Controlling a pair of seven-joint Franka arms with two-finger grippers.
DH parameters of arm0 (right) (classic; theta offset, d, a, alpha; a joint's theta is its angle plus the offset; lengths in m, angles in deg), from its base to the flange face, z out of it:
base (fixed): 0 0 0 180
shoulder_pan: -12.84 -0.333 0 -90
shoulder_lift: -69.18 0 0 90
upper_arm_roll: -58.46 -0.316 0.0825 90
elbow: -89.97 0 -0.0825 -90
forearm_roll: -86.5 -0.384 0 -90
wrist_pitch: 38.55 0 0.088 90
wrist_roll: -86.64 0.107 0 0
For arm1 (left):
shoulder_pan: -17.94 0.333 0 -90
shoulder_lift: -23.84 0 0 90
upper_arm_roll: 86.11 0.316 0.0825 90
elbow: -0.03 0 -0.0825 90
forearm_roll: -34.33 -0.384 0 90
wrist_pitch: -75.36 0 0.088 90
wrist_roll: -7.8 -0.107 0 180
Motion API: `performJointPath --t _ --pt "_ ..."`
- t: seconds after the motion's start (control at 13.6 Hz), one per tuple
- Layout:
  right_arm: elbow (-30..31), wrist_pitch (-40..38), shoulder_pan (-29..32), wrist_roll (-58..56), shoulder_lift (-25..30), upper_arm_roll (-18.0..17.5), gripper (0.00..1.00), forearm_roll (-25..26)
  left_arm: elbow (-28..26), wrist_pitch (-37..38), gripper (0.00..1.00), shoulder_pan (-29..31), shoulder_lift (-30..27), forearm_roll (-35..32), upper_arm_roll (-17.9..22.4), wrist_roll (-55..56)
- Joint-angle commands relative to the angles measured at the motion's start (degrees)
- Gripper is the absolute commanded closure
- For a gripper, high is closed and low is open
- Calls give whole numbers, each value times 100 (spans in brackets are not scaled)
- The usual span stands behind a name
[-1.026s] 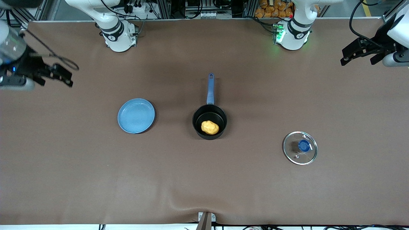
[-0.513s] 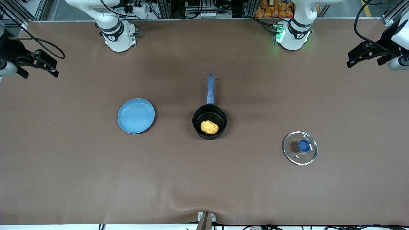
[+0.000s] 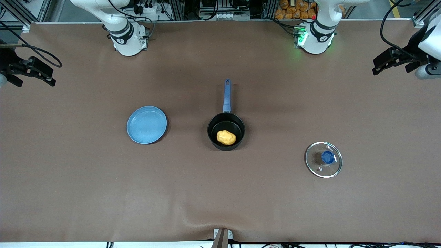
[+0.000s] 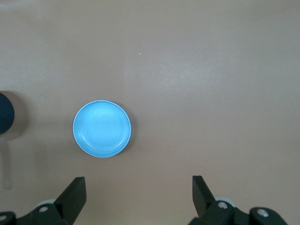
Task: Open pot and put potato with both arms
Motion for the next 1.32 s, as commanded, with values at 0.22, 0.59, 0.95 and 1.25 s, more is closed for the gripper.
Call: performJointPath --t 0.22,0.59,0.95,1.25 --pt "-199 -138 15 -64 -97 -25 0 60 91 8 0 40 7 -99 -26 33" --pt "-190 -147 6 -56 -106 -25 0 60 205 8 0 49 16 -99 -26 -46" --pt "-190 -156 23 -56 -106 -25 0 51 205 8 0 -4 16 -108 -26 -28" --pt "-190 -165 23 -56 -106 -25 0 51 214 8 0 48 7 -81 -26 -72"
